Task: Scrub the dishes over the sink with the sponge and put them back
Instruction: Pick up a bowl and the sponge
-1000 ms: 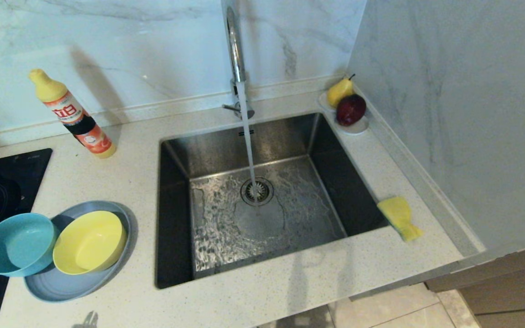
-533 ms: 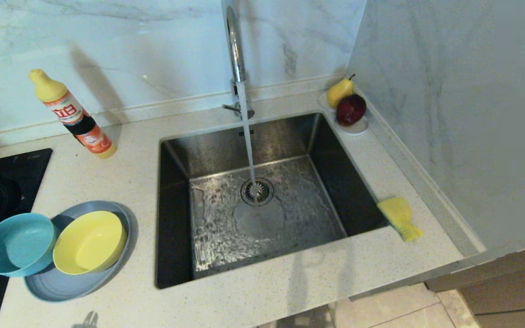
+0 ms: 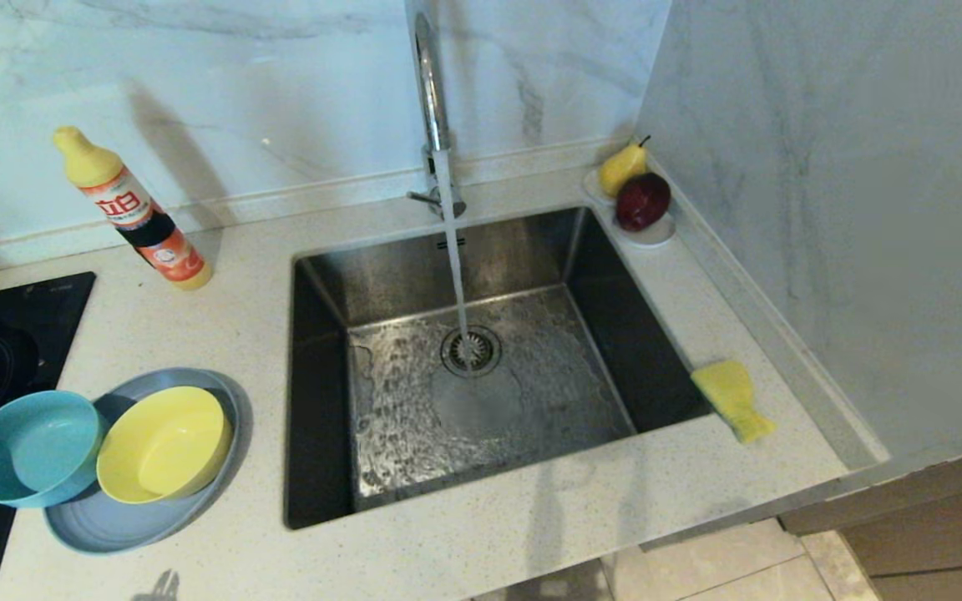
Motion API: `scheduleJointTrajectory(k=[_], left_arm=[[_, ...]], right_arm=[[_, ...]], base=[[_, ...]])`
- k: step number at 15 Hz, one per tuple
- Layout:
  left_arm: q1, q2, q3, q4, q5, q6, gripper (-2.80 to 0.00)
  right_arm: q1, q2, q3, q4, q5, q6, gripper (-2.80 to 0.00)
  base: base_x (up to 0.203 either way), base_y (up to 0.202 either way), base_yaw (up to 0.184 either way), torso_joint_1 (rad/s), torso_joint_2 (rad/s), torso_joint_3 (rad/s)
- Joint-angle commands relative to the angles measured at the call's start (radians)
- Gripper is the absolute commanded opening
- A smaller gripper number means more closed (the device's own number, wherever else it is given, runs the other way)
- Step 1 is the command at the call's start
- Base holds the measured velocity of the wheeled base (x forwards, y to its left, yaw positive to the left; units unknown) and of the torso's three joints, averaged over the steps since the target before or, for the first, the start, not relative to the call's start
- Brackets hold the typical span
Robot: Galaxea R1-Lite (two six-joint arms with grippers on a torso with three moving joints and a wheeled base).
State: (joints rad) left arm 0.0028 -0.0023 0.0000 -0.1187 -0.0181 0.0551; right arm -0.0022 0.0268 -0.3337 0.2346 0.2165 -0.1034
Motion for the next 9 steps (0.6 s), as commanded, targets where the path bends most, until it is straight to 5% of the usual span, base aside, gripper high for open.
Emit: scheduleJointTrajectory(k=[1, 9], left_arm=[[0.0, 0.002, 0.04, -0.001, 0.0, 0.0, -2.8], [0.0, 0.002, 0.04, -0.001, 0.0, 0.0, -2.8]], right_arm=[[-0.001, 0.109, -0.124, 0.04, 0.064, -0.007, -2.8], [-0.015, 0.676, -0.5, 0.071, 0.133, -0.016, -2.8]], base=[[0.0, 0.0, 0.0, 0.0, 0.0, 0.0], [0.0, 0.0, 0.0, 0.0, 0.0, 0.0]])
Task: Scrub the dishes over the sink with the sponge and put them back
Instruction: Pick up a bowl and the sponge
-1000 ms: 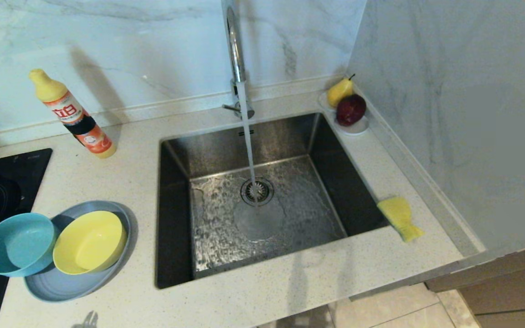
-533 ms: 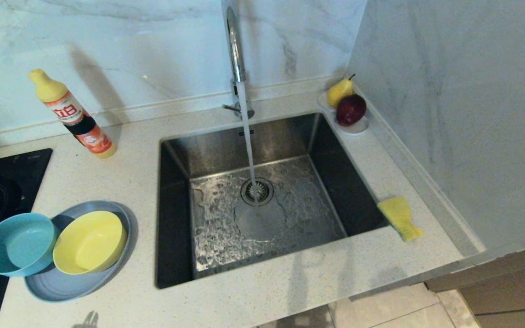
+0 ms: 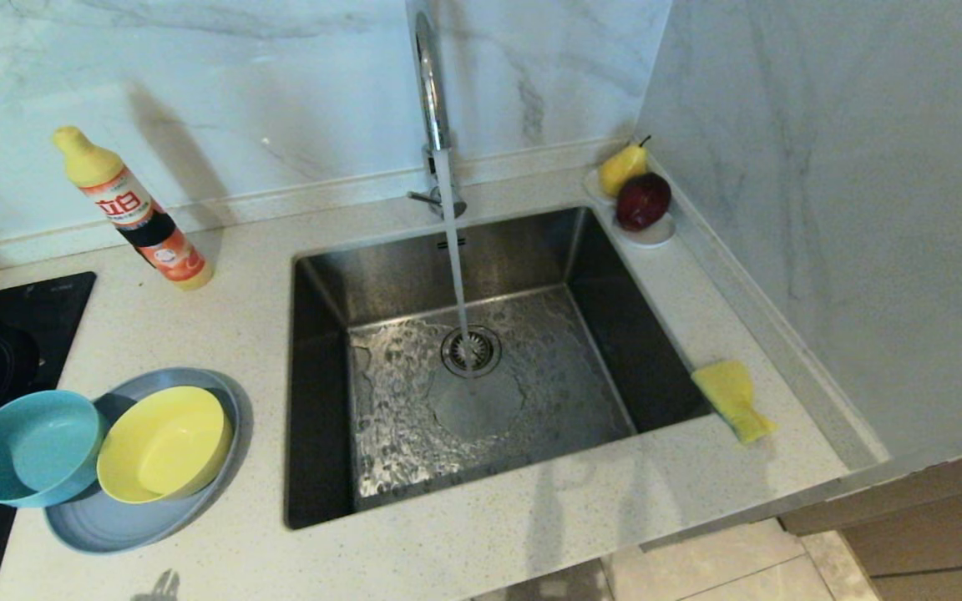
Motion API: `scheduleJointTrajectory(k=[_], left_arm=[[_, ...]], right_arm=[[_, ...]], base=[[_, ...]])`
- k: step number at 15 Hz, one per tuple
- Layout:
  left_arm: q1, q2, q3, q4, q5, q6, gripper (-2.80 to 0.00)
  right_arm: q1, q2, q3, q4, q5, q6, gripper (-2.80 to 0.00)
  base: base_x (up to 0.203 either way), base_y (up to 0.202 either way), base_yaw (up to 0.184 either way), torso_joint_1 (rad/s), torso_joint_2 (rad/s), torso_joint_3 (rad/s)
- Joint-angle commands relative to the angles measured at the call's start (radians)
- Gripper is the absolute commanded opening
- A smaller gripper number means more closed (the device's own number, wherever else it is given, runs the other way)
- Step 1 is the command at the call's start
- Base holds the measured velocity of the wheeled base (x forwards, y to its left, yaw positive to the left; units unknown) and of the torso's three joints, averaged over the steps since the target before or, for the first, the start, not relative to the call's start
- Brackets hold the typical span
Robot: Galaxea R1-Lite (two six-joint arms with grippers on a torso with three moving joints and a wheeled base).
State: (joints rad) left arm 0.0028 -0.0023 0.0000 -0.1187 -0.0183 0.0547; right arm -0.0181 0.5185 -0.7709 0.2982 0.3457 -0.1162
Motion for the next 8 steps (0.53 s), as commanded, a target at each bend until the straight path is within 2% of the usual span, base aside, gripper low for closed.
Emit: scheduleJointTrajectory(k=[1, 4, 8], left_arm=[[0.0, 0.002, 0.04, -0.001, 0.0, 0.001, -2.8], [0.0, 0.002, 0.04, -0.001, 0.0, 0.001, -2.8], [0.0, 0.002, 0.04, -0.001, 0.0, 0.001, -2.8]], right_arm=[[0.002, 0.248, -0.102, 0.018, 0.004, -0.011, -2.8], [0.009, 0.46, -0.196, 0.05, -0.006, -0.037, -2.8], [0.058, 0.711, -0.226, 0.031, -0.093, -0.065, -2.8]], base=[[0.0, 0.0, 0.0, 0.0, 0.0, 0.0], [0.0, 0.0, 0.0, 0.0, 0.0, 0.0], [0.0, 0.0, 0.0, 0.0, 0.0, 0.0]])
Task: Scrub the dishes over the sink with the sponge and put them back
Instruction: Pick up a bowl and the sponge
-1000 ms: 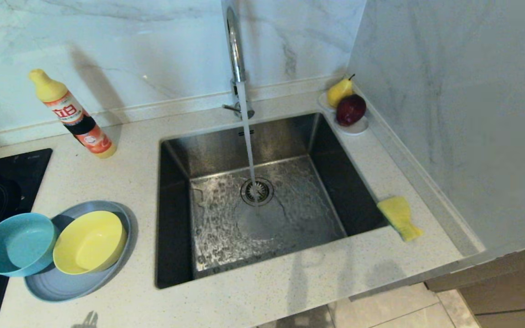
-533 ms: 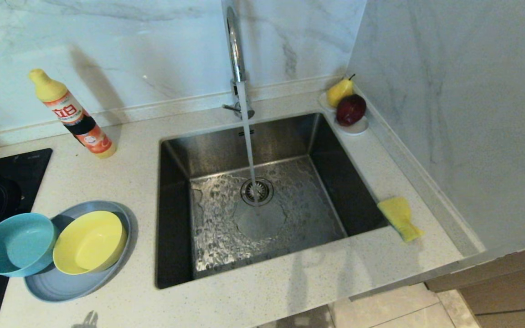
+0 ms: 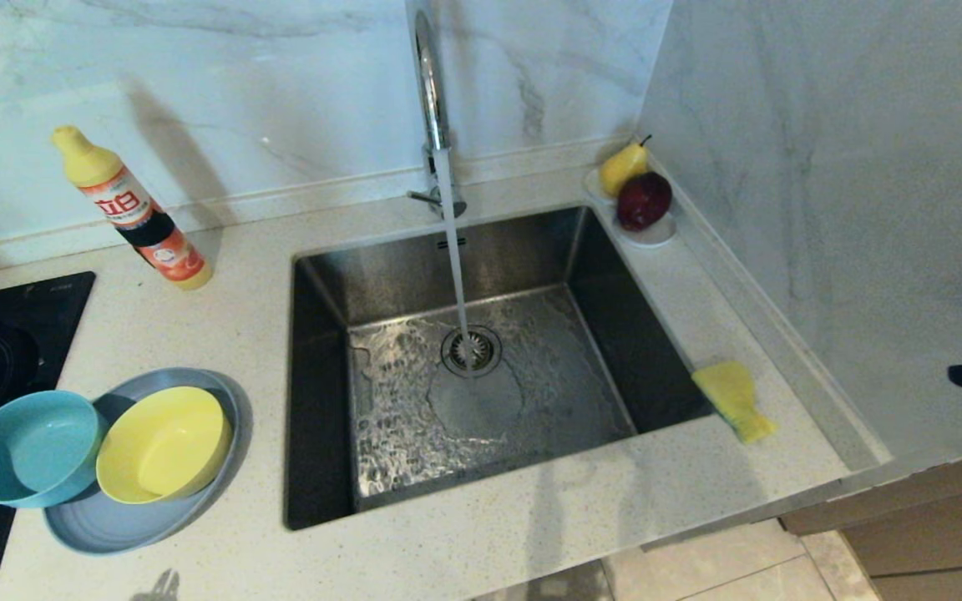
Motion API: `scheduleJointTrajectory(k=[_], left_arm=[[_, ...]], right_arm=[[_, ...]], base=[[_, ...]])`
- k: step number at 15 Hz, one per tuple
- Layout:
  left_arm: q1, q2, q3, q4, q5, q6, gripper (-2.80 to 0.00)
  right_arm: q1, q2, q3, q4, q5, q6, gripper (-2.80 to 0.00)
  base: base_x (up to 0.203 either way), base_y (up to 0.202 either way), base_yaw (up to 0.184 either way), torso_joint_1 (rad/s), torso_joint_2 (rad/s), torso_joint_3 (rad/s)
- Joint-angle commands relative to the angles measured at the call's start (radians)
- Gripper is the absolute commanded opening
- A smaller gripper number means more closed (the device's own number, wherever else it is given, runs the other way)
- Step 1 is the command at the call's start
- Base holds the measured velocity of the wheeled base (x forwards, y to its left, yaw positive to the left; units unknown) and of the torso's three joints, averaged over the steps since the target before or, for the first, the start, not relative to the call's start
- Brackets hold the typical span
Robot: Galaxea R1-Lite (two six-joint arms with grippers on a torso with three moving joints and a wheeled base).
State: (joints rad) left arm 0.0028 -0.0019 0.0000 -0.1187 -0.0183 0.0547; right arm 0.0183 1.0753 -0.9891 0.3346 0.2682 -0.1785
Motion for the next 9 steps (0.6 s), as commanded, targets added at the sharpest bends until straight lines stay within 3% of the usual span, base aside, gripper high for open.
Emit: scheduleJointTrajectory(k=[1, 6, 7, 9], left_arm=[[0.0, 0.002, 0.04, -0.001, 0.0, 0.001, -2.8], [0.0, 0.002, 0.04, -0.001, 0.0, 0.001, -2.8], [0.0, 0.002, 0.04, -0.001, 0.0, 0.001, -2.8], [0.0, 0.002, 0.04, -0.001, 0.0, 0.001, -2.8]], right_arm=[[0.039, 0.197, -0.008, -0.024, -0.034, -0.002, -2.8], [0.141, 0.301, 0.015, -0.076, -0.164, -0.002, -2.8], [0.145, 0.318, 0.017, -0.08, -0.17, 0.001, 0.0], [0.146, 0.34, 0.035, -0.114, -0.172, 0.004, 0.0]], base=[[0.0, 0.0, 0.0, 0.0, 0.0, 0.0], [0.0, 0.0, 0.0, 0.0, 0.0, 0.0], [0.0, 0.0, 0.0, 0.0, 0.0, 0.0], [0.0, 0.0, 0.0, 0.0, 0.0, 0.0]])
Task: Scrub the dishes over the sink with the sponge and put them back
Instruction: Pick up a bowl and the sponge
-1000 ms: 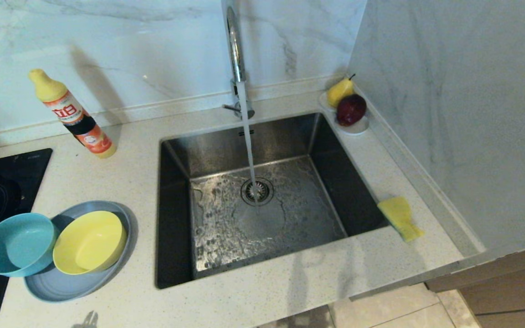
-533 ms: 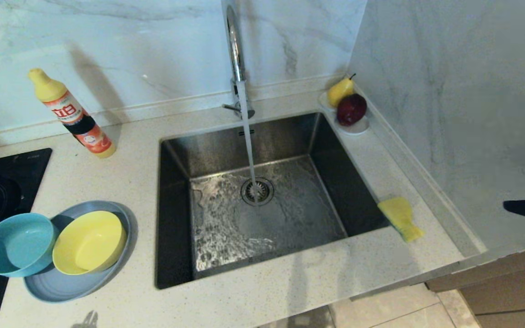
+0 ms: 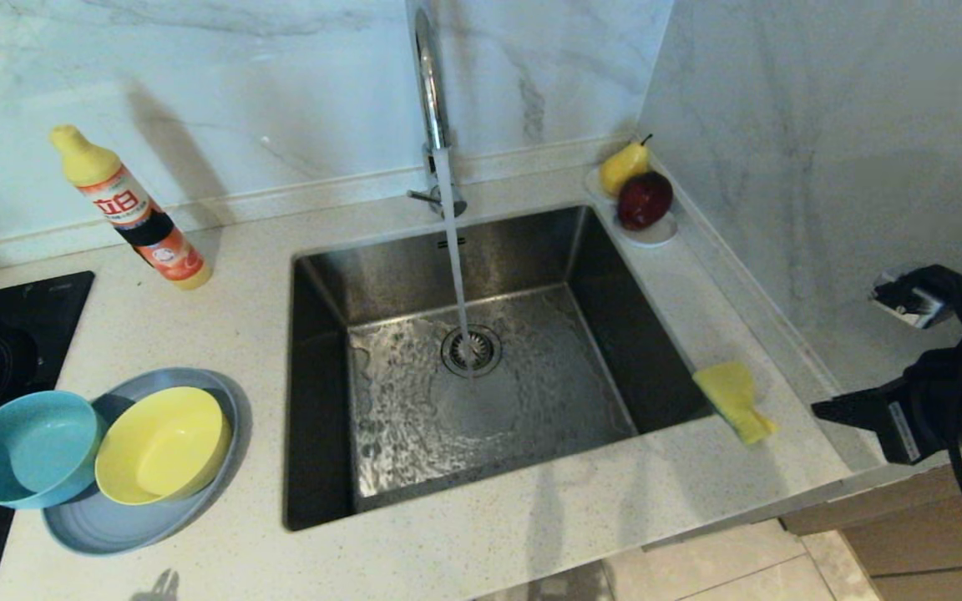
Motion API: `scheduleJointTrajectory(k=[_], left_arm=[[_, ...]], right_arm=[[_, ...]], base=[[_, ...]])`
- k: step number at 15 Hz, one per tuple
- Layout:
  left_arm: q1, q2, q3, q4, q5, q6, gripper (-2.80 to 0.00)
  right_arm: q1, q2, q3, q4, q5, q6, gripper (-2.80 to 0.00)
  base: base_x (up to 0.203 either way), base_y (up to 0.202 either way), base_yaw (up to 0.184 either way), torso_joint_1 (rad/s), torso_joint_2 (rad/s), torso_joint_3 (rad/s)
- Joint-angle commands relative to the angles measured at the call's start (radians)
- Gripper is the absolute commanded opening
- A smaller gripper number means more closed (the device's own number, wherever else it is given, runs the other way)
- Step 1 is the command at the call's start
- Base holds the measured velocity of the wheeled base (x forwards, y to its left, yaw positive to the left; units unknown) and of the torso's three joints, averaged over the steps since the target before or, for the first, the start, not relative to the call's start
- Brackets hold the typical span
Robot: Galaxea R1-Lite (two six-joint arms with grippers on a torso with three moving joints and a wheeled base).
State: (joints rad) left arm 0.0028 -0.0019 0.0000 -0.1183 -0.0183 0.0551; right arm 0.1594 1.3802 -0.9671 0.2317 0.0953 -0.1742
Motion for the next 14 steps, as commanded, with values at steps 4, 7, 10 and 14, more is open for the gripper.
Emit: scheduleJointTrajectory(k=[4, 7, 10, 14], left_arm=[[0.0, 0.002, 0.04, -0.001, 0.0, 0.0, -2.8], [0.0, 0.002, 0.04, -0.001, 0.0, 0.0, -2.8], [0.0, 0.002, 0.04, -0.001, 0.0, 0.0, -2.8], [0.0, 0.002, 0.04, -0.001, 0.0, 0.0, -2.8]], right_arm=[[0.005, 0.094, 0.059, -0.114, -0.034, -0.002, 0.0], [0.007, 0.134, 0.077, -0.155, -0.035, -0.005, 0.0], [0.008, 0.194, 0.094, -0.222, -0.034, 0.001, 0.0], [0.008, 0.249, 0.162, -0.418, -0.036, -0.004, 0.0]], base=[[0.0, 0.0, 0.0, 0.0, 0.0, 0.0], [0.0, 0.0, 0.0, 0.0, 0.0, 0.0], [0.0, 0.0, 0.0, 0.0, 0.0, 0.0], [0.0, 0.0, 0.0, 0.0, 0.0, 0.0]])
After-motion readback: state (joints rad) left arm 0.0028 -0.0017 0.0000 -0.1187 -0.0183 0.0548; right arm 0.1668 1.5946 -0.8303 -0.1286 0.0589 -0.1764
